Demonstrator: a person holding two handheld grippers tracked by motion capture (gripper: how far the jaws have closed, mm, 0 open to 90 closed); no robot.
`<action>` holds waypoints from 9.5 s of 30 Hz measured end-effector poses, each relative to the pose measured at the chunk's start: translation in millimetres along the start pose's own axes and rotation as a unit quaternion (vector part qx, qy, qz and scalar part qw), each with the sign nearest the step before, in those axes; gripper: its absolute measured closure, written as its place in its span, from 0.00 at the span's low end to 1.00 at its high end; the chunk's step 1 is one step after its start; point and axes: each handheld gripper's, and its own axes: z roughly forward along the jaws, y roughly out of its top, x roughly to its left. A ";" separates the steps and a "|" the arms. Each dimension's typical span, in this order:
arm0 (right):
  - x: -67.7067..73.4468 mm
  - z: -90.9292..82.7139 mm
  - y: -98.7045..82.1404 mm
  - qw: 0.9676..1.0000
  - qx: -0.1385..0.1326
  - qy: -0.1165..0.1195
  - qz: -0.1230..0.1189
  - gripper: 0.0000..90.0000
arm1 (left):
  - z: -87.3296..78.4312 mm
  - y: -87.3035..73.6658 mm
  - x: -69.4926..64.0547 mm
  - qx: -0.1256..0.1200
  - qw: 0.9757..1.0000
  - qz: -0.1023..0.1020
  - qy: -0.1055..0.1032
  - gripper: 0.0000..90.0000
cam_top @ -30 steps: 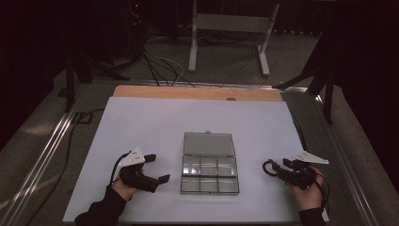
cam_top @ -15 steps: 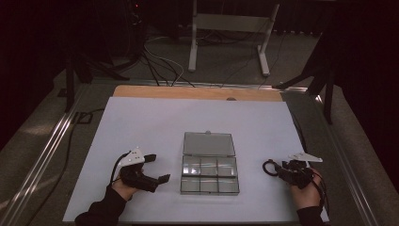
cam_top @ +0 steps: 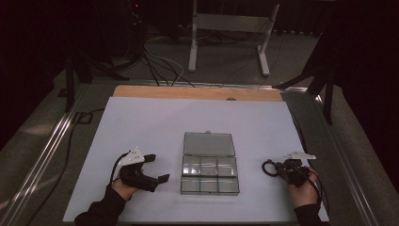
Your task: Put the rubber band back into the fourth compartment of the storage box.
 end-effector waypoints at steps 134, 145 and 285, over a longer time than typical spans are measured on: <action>144.0 -24.9 78.1 0.969 -0.061 0.212 -0.111 0.94 | 3.2 0.7 -3.8 0.013 1.000 0.018 -0.005 0.01; 170.9 -18.0 79.9 0.960 -0.052 0.238 -0.135 0.94 | 2.9 1.0 -3.4 0.012 1.000 0.017 -0.006 0.01; 86.6 -21.3 74.2 0.950 -0.195 0.237 -0.049 0.01 | 45.6 66.4 1.8 -0.019 0.999 -0.001 -0.031 0.01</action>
